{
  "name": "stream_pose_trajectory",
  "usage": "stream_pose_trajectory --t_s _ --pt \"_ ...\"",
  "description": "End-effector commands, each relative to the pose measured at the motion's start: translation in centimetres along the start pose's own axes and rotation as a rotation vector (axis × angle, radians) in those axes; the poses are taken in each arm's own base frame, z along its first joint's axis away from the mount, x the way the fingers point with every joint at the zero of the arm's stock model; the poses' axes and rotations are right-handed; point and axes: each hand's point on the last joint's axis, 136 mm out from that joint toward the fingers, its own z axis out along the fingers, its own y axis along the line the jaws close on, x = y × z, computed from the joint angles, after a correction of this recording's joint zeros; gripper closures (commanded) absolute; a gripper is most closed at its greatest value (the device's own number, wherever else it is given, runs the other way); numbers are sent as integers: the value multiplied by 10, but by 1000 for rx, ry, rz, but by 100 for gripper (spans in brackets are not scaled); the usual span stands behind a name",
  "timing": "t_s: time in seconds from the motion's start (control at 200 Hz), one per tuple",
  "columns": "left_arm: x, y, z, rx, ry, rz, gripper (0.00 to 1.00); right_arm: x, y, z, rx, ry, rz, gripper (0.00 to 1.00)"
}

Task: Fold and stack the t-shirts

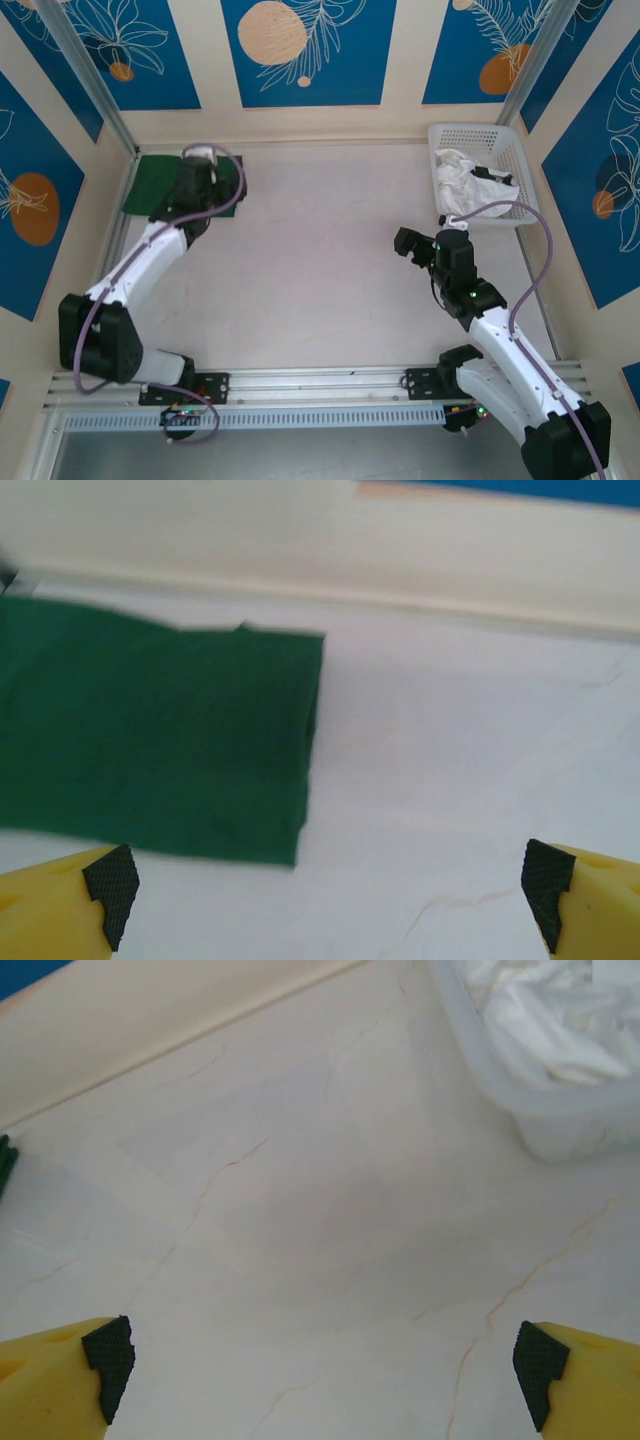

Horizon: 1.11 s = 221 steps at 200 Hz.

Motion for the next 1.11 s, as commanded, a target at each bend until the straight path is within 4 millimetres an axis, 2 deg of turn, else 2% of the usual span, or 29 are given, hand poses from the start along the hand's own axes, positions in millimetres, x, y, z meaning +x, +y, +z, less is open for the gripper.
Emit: stream_pose_trajectory --t_s 0.0,0.075,0.165,0.29,0.395,0.48,0.59,0.715,0.805,0.88,1.005,1.1 --pt "-11 24 -13 -51 -178 -68 0 -16 6 17 -8 -89 -251 1" --pt "12 46 -13 -72 -191 -85 0 -13 9 30 -22 -105 -326 1" --pt "33 72 -13 -131 -182 -86 0 -6 2 49 -6 -97 -367 1" --pt "59 99 -5 -207 -147 -44 0 2 -22 69 23 -24 -283 1" --pt "84 113 7 -224 -117 -53 0 13 -39 73 -14 -6 -216 1" --pt "94 111 17 -207 -92 -3 0 21 -44 72 -52 -34 -227 0" --pt "106 115 29 -207 -94 30 0 16 -40 72 -72 -73 -282 0" --pt "104 106 34 -131 -141 49 0 7 -34 80 -90 -125 -325 1" --pt "104 106 34 -134 -147 50 0 -2 -34 87 -90 -186 -340 0" --pt "104 103 32 -114 -167 56 0 -4 -35 95 -89 -170 -317 1" --pt "109 81 29 -29 -217 139 0 5 -31 102 -135 -236 -328 1" --pt "118 70 29 -20 -254 196 0 9 -17 102 -133 -228 -406 1"
